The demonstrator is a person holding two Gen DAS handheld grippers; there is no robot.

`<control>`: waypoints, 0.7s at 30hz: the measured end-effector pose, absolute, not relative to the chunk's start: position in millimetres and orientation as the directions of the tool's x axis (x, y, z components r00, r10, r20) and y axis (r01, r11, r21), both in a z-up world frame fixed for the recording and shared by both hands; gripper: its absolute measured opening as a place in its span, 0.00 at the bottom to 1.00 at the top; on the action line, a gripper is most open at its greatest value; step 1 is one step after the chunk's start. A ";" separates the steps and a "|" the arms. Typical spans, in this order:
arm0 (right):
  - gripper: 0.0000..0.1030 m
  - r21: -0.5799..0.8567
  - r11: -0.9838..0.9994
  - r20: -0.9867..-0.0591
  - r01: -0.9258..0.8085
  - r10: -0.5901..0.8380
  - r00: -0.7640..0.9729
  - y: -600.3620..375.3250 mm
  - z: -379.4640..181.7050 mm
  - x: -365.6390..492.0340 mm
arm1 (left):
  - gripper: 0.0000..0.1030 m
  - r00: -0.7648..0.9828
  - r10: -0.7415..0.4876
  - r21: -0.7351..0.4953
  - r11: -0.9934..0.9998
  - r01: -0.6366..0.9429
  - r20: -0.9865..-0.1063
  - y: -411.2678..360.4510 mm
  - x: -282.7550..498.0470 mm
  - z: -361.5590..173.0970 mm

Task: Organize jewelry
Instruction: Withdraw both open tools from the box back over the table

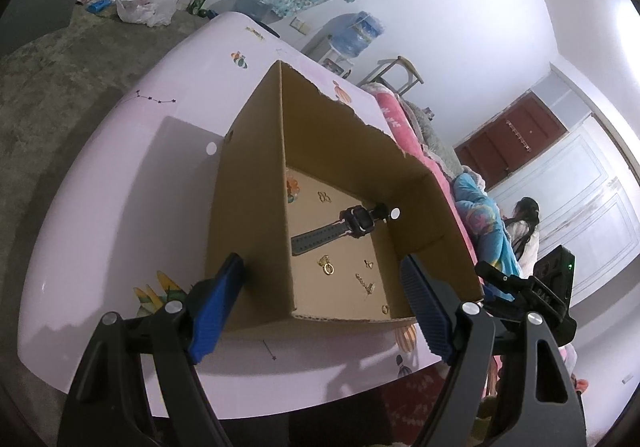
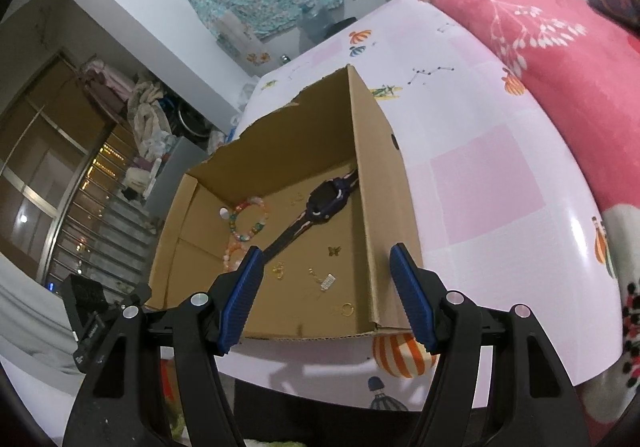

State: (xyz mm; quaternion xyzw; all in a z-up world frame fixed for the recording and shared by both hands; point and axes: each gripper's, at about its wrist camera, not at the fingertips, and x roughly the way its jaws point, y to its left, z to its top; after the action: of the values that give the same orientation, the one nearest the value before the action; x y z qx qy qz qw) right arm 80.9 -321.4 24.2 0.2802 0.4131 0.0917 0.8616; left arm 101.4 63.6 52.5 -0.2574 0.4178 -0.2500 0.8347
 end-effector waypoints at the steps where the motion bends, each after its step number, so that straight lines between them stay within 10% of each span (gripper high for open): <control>1: 0.61 0.557 0.827 -0.663 0.076 0.387 0.641 -320.9 23.4 81.4 | 0.75 0.527 -0.630 -0.637 0.744 0.200 -0.570 63.6 101.6 51.4; 13: 0.63 0.570 0.816 -0.612 0.097 0.343 0.713 -325.6 21.7 58.8 | 0.77 0.609 -0.526 -0.534 0.824 0.192 -0.594 61.3 90.4 60.2; 21: 0.84 0.327 0.942 -0.556 0.078 0.125 0.821 -297.6 49.0 -12.5 | 0.94 0.756 -0.318 -0.339 0.931 0.136 -0.571 58.3 31.9 96.1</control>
State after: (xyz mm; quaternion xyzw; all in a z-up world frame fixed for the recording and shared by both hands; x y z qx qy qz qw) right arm -12.5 -297.6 49.0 0.1702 0.2985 0.0127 0.9390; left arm 31.9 58.3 96.1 -0.1397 0.3268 -0.1226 0.9267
